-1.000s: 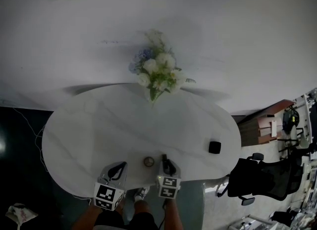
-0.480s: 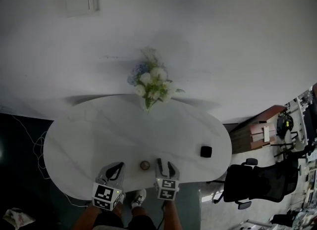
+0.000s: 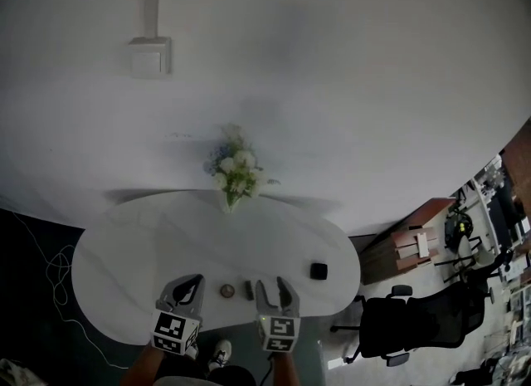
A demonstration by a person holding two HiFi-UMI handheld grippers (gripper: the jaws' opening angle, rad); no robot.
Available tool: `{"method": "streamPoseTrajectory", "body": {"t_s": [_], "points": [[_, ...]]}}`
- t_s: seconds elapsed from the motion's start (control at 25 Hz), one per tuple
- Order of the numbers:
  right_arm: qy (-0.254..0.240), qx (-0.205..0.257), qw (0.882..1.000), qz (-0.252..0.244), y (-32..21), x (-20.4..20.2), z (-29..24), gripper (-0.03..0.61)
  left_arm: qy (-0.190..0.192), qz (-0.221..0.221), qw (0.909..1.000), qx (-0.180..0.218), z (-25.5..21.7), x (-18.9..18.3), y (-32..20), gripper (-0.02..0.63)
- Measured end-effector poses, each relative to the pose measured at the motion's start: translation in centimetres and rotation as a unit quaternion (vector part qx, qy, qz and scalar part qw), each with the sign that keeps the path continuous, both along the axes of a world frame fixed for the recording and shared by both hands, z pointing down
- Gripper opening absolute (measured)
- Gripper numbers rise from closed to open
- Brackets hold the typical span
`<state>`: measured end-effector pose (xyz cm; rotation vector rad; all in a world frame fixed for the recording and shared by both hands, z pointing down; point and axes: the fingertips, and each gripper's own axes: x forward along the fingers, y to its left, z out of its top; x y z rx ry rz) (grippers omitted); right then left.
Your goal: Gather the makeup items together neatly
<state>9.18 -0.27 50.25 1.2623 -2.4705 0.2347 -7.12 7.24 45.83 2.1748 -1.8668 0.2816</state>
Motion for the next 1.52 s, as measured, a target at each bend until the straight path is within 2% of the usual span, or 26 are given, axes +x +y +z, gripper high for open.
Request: {"method": "streamPoseTrajectory", "body": {"t_s": [0.04,0.2,0.44,0.76,0.92,1.28,1.52], "points": [[-0.007,0.016,1.0,0.001,0.0,0.2,-1.5,0.208,-0.002,-0.001,1.0,0.007,-0.8,0.0,-0.1,0.011],[-0.021,0.065,0.998,0.012,0.2,1.4,-5.9,0.111,-0.01,-0.001,0.9995,0.03,-3.4,0.1,0.0,0.011],[-0.032,0.085,0.996,0.018,1.2,2.1,-7.7,0.005,-0.02,0.002,0.9989,0.043,-5.1,0.1,0.0,0.011],[-0.03,0.08,0.996,0.018,1.1,1.1,-7.5,0.005,-0.02,0.018,0.9987,0.043,-5.1,0.6,-0.9,0.011],[-0.02,0.079,0.996,0.035,0.7,1.9,-7.4,0.005,-0.015,0.035,0.9984,0.04,-4.7,1.0,-1.7,0.011],[0.0,0.073,0.989,0.125,0.8,5.9,-7.3,0.005,0.001,0.112,0.993,0.038,-4.3,3.7,-4.3,0.011],[0.009,0.062,0.977,0.204,2.8,10.1,-6.1,0.005,0.011,0.184,0.9824,0.033,-3.5,7.5,-5.3,0.011]]}}
